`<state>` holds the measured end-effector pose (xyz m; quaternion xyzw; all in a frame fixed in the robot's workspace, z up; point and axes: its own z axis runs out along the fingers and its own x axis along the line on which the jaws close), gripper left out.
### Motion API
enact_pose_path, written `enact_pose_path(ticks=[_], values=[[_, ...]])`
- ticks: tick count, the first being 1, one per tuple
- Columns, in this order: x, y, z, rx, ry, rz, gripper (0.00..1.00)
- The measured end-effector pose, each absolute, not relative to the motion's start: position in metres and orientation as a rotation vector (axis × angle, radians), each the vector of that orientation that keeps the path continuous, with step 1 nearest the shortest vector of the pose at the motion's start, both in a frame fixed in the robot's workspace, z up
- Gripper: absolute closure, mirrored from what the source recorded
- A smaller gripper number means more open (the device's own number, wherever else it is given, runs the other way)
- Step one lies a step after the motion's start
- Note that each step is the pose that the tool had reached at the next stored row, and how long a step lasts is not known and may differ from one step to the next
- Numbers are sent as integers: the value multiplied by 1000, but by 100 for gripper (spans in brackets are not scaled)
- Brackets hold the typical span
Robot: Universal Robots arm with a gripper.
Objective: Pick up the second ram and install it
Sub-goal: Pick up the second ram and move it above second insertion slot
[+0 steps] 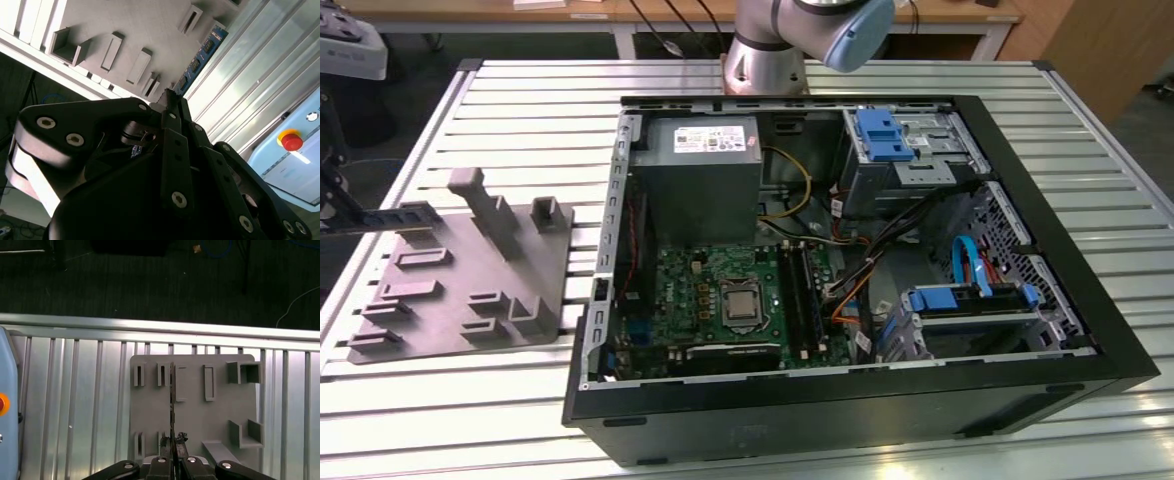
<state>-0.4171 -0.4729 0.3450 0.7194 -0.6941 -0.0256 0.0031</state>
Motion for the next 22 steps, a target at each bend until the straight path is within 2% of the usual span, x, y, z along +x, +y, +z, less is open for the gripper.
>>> enact_pose_path(ticks=[22], values=[[-417,-473,376,2256,-2176,-80,86]])
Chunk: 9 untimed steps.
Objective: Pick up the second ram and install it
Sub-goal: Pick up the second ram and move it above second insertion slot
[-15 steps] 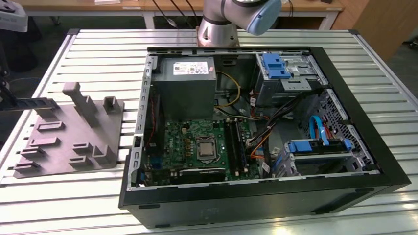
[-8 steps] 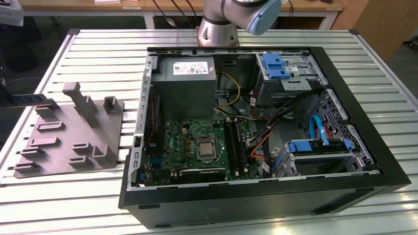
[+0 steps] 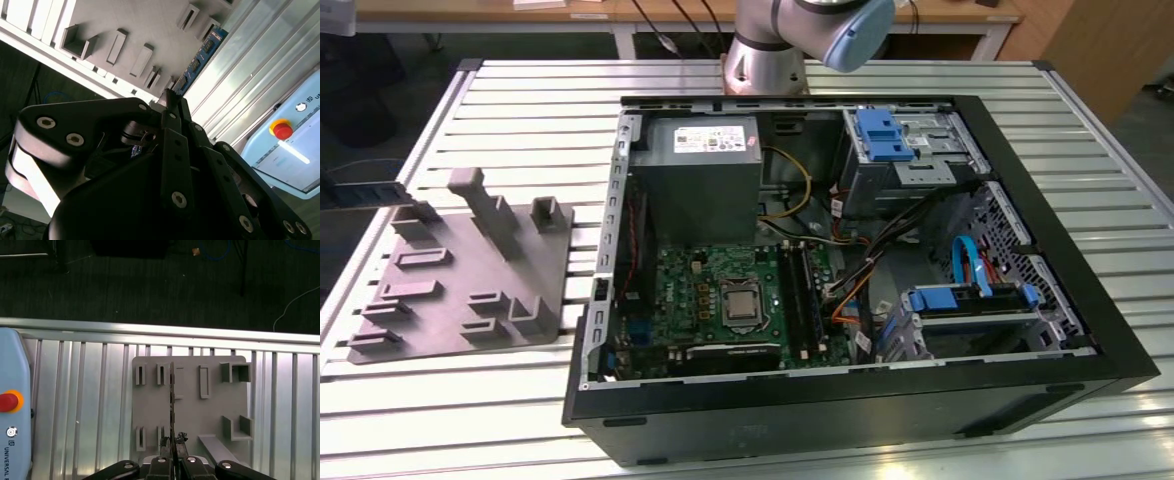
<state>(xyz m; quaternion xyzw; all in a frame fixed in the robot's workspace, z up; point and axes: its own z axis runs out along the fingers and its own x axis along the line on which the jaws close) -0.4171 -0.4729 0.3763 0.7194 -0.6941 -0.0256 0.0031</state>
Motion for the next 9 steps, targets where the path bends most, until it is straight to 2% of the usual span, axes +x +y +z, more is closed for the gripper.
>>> enact_pose_path(ticks=[9], values=[[-417,-473,385,2255,-2176,-80,86]])
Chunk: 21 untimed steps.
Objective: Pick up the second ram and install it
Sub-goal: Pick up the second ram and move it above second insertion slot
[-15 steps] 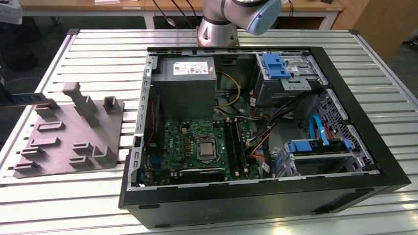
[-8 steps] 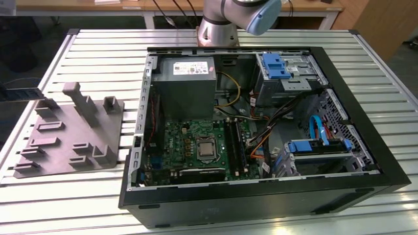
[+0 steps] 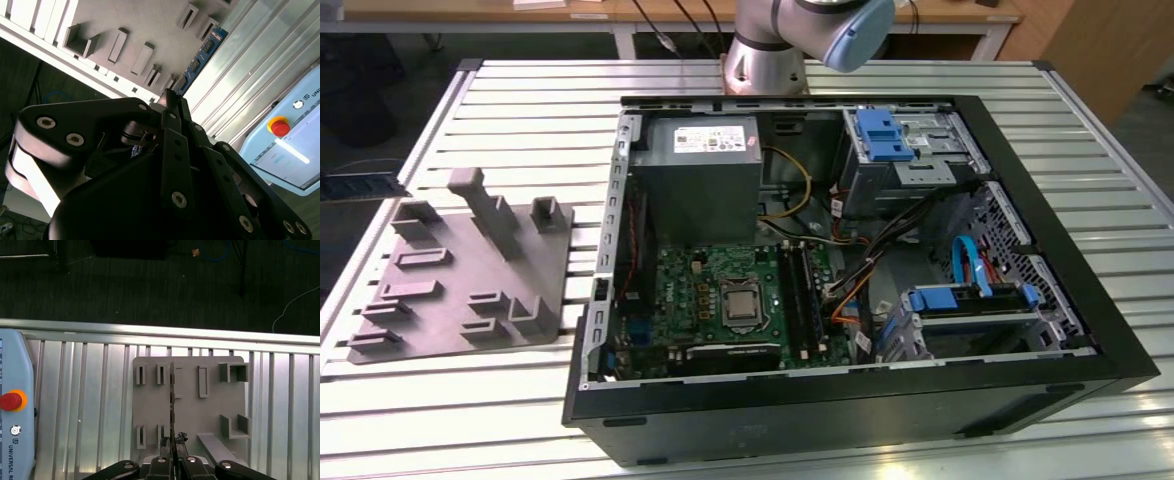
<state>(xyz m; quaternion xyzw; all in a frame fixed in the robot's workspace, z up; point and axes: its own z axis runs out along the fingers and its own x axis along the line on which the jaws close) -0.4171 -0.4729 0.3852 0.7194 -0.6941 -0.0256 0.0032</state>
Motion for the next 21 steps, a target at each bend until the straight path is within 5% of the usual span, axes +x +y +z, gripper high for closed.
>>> enact_pose_path(ticks=[21], values=[[-417,-473,400,2256,-2176,-80,86]])
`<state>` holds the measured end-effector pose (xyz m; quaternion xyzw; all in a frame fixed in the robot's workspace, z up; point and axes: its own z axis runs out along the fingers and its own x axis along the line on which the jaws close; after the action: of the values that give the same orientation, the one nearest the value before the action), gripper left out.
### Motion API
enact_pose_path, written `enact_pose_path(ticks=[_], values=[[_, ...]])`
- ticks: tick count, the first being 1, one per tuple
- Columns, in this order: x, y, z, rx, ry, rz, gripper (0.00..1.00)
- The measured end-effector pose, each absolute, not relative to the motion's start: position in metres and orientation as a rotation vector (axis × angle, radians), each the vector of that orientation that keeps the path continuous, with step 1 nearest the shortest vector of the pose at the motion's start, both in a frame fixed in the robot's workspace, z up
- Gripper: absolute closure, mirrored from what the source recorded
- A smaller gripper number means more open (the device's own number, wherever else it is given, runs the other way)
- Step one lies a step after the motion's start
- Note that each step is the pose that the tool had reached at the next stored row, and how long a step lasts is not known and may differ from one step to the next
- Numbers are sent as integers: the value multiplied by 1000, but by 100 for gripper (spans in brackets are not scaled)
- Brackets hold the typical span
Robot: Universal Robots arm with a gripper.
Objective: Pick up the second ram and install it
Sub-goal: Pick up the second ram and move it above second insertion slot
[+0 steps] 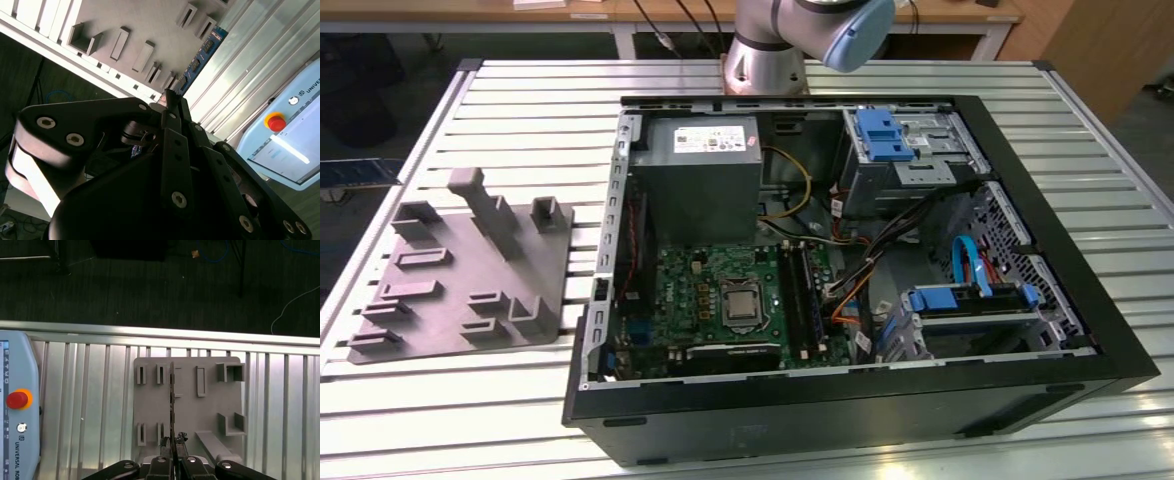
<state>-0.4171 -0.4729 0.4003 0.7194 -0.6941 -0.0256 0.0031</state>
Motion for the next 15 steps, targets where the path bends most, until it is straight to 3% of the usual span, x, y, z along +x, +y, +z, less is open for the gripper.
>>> enact_pose_path(ticks=[15], values=[[-417,-473,416,2256,-2176,-80,86]])
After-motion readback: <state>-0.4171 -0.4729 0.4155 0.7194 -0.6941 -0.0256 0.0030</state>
